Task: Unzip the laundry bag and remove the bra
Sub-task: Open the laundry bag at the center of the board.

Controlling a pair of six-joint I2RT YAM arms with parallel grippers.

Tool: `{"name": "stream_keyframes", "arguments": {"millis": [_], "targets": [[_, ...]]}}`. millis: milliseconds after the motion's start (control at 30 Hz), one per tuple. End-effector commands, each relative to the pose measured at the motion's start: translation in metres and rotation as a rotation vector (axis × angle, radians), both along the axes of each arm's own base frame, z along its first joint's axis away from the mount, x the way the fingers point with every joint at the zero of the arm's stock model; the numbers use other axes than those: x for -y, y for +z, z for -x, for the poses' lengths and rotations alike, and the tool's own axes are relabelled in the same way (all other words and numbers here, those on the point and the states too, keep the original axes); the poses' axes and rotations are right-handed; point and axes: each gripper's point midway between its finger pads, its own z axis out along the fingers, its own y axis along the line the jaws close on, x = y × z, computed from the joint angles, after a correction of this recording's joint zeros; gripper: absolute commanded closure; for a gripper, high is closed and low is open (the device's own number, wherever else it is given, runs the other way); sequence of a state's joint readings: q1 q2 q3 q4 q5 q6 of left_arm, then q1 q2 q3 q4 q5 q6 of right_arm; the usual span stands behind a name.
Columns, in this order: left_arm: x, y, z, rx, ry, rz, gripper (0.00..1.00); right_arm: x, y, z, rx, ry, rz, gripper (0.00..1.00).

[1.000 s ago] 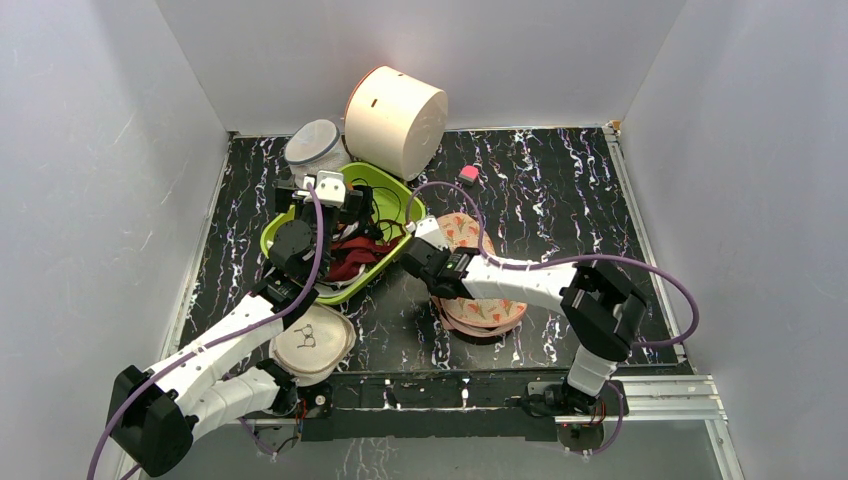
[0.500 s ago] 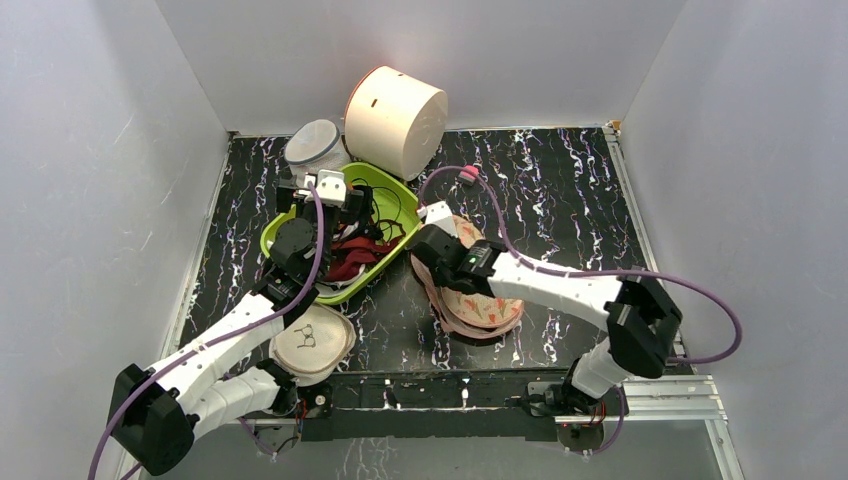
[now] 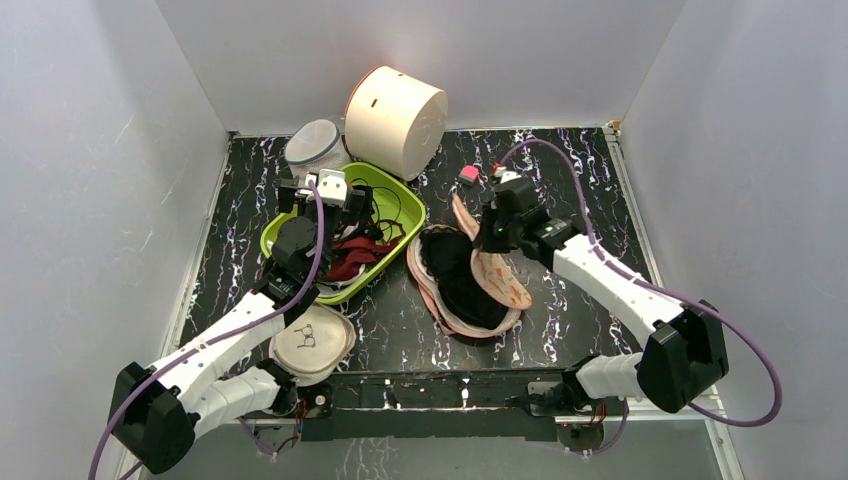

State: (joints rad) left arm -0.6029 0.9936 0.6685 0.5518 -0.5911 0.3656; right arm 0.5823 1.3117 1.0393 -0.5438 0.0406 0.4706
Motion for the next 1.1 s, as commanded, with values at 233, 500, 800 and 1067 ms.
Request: {"name": "stream_keyframes", "arguments": {"millis": [233,500,800,1067], "targets": [[-0.002,0.027,0.0,0.053,-0.001,0.058,0.02,0.086,-0.015,-0.039,-0.049,-0.16,0.001,0.93],[-0.003,0.028,0.001,0.054,0.002,0.058,0.02,0.151,-0.026,-0.056,0.006,-0.469,0.212,0.78],[-0.002,0.032,0.002,0.063,-0.003,0.067,0.02,0.161,0.018,-0.053,0.184,-0.499,0.166,0.49],[0.0,0.027,0.0,0.045,-0.009,0.067,0.02,0.095,0.005,-0.048,0.127,-0.171,-0.037,0.13]]}}
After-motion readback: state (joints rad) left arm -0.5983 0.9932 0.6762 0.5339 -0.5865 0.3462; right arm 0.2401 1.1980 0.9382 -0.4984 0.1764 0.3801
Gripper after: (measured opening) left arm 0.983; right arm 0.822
